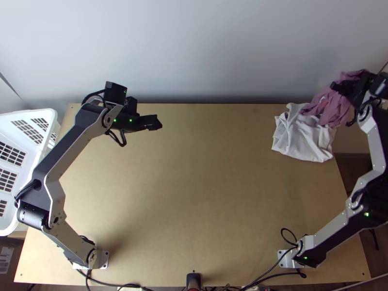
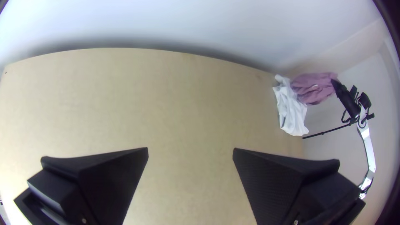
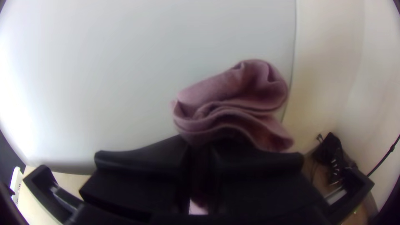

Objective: Fold the t-shirt

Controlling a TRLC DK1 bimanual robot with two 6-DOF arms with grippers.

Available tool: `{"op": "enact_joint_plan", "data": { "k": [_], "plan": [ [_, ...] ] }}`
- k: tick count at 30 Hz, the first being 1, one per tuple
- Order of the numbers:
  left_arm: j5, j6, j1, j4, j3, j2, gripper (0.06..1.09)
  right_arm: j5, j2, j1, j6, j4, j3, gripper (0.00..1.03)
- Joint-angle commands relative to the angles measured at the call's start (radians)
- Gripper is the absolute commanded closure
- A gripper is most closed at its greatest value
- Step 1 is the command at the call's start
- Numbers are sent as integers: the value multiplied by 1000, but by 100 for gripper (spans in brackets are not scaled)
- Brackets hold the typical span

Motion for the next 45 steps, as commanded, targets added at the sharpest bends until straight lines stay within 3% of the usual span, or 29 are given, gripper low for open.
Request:
{"op": "enact_joint_plan", "data": {
  "k": [1,12,18,22,23,26,27,32,45],
  "plan": [
    [0,4,5,16,-44,-27,10,5,-164,31,-17,-5,-320,100],
    [0,15,2,37,-118,-67,10,5,-370,72,-50,-2,-715,100],
    [2,9,-5,37,-139,-102,10,5,-351,103,-41,7,-846,100],
    [2,-3,2,37,-153,-128,10,3,-339,124,-43,85,-934,99],
    [4,-3,3,37,-161,-139,10,3,-336,126,-44,101,-946,89],
    [2,-2,3,36,-178,-168,10,3,-344,126,-38,119,-948,16],
    [2,1,8,34,-182,-179,10,3,-367,126,-38,119,-946,3],
    [7,9,52,30,-195,-208,10,5,-517,126,-44,82,-925,3],
    [11,15,84,-1,-273,-360,10,6,-960,204,-118,-314,-882,3]
  ]
}}
